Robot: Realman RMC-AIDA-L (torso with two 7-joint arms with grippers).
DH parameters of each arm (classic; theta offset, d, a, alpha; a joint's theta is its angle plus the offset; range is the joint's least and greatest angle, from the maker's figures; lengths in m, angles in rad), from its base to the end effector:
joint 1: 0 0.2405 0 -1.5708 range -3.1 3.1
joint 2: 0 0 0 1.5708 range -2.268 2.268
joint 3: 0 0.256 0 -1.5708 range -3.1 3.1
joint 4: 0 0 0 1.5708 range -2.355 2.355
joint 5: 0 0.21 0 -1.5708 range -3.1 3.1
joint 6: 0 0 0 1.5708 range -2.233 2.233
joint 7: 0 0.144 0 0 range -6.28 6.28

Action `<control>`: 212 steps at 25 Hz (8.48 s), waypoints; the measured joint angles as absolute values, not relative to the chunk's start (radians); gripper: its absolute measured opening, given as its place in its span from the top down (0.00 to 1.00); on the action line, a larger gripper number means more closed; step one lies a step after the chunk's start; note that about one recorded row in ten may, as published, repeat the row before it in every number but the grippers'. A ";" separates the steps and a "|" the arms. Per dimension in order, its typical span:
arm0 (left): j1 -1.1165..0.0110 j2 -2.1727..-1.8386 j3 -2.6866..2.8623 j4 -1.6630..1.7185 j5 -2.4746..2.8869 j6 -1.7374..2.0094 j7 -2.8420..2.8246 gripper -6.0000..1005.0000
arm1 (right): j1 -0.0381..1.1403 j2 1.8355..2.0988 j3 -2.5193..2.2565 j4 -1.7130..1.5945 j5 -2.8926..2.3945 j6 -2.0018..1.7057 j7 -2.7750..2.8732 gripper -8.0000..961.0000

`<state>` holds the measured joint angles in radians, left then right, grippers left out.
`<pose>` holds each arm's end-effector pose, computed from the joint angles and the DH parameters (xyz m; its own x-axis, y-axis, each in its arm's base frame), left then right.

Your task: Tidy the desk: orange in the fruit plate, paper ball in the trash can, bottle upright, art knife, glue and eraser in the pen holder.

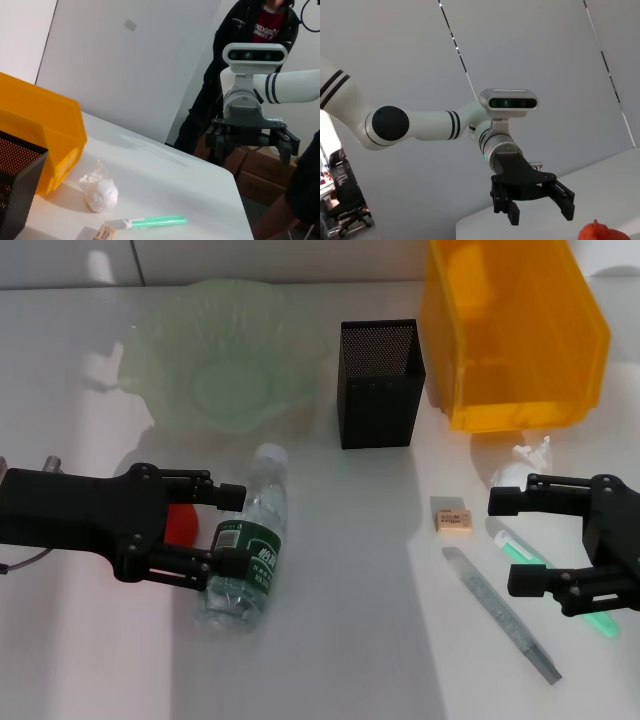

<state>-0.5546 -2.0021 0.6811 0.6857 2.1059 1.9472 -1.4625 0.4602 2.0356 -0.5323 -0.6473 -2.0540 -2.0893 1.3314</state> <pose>-0.2495 0.2943 0.0316 0.8214 0.3779 0.4271 0.3360 -0.9258 0.1730 0.2612 0.2571 0.0389 0.7041 -0.3280 -0.6298 -0.2911 -0.9423 0.1653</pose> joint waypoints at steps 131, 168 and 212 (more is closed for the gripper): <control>-0.626 -2.059 0.756 0.834 1.901 1.159 -1.813 0.34 | 0.357 2.061 -0.429 -0.621 -2.030 -2.169 1.324 0.13; -0.486 -1.994 0.782 0.773 1.959 1.738 -1.492 0.17 | 0.525 2.023 -0.762 -1.452 -2.506 -1.899 2.462 0.13; -0.479 -2.005 0.771 0.742 1.954 1.730 -1.467 0.18 | 0.671 2.082 -1.152 -1.152 -2.665 -1.536 2.467 0.43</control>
<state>-0.4787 -2.0049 0.7715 0.7424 1.9540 1.7303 -1.4665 0.6705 2.0824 -1.1517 -1.1517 -2.6648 -1.5364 2.4673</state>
